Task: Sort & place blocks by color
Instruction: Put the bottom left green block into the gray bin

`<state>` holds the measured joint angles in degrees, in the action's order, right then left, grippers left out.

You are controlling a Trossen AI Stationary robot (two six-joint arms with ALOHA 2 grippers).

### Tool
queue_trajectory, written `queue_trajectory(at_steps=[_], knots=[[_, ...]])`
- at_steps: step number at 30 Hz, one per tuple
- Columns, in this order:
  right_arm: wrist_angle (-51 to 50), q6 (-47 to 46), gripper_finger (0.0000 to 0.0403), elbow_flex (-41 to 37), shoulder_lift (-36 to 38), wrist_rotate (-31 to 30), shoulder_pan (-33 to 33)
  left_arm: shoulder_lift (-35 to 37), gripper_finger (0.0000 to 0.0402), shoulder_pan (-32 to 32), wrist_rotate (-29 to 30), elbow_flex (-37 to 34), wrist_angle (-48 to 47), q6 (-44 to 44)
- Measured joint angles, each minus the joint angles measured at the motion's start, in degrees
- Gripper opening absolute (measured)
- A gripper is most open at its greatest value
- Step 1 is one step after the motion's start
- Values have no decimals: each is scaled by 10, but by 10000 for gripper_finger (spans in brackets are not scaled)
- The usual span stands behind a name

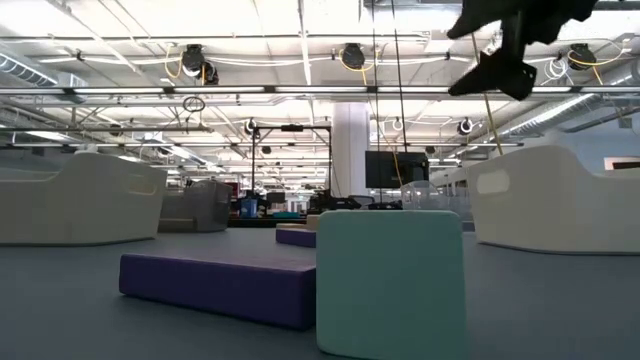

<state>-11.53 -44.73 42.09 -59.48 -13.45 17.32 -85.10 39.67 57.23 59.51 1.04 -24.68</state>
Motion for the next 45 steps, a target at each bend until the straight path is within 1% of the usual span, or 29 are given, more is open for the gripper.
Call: queue_trajectory(at_steps=[2,4,6,8,10,14,18,20,22,24,26,29,35,38,40,43,45], knots=[[26,24,320,0,0,0,0,0,129,-8,0,0,12,23],[51,49,320,0,0,0,0,0,129,-14,0,0,7,28],[69,69,320,0,0,0,0,0,129,-19,0,0,-22,9],[82,80,320,0,0,0,0,0,129,-21,-1,0,-68,-33],[88,79,320,0,0,0,0,0,129,-22,-1,0,-130,-91],[114,77,320,0,0,0,0,0,129,-22,-5,0,-275,-249],[129,80,320,0,0,0,0,0,129,-23,-37,0,-437,-421],[137,80,320,0,0,0,0,0,129,-23,-64,0,-525,-506],[137,90,320,0,0,-10,0,1,129,-24,-111,-1,-603,-585],[136,109,320,0,0,-44,0,1,129,-26,-159,-10,-651,-641],[136,126,320,0,0,-79,0,1,129,-26,-193,-23,-690,-681],[136,121,320,0,-4,-106,0,1,129,-29,-219,-52,-717,-724],[143,127,320,0,-7,-106,-13,1,129,-48,-238,-127,-714,-784],[146,122,320,0,-14,-106,-26,1,132,-59,-241,-144,-715,-822],[144,113,320,0,-25,-105,-34,1,163,-65,-245,-145,-718,-826],[144,108,320,0,-50,-104,-44,1,228,-73,-248,-143,-718,-824],[144,109,320,0,-68,-103,-51,1,263,-78,-250,-140,-718,-823]])
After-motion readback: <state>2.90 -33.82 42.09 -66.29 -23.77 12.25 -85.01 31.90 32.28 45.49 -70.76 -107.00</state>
